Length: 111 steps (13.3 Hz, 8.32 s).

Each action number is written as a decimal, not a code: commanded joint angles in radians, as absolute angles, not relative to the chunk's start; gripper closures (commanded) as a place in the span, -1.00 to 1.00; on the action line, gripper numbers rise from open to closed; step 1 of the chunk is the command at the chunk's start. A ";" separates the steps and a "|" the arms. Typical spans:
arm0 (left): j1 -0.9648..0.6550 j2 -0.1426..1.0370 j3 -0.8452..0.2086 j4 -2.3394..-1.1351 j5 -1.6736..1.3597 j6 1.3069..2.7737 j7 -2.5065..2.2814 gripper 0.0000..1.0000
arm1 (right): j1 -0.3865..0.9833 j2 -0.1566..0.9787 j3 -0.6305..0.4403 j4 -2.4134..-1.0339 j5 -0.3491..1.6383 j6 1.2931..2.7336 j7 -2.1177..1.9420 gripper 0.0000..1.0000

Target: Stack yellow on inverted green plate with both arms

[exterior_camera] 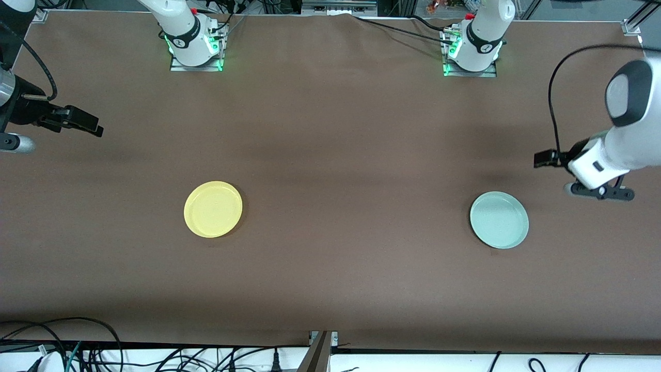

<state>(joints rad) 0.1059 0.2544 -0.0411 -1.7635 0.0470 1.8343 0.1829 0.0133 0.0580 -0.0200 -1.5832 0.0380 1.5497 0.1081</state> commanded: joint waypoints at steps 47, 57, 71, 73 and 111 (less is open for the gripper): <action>-0.945 0.914 -0.040 -1.243 0.974 1.397 -0.635 1.00 | 0.109 0.738 0.002 -1.635 0.087 2.284 -0.002 -0.99; -0.947 0.934 -0.041 -1.114 0.536 1.826 -0.822 -1.00 | 0.103 0.732 0.002 -1.637 0.104 2.246 0.150 1.00; -0.387 0.599 -0.046 -1.166 0.193 1.663 -0.303 -1.00 | 0.129 0.652 0.107 -1.540 0.399 2.097 0.452 1.00; -0.272 0.552 -0.052 -1.167 0.184 1.606 -0.174 -1.00 | 0.173 0.652 0.141 -1.540 0.399 2.106 0.550 1.00; -0.002 -0.005 -0.066 -1.663 0.057 1.677 0.009 -1.00 | 0.627 0.641 0.141 -1.699 0.385 2.324 1.158 1.00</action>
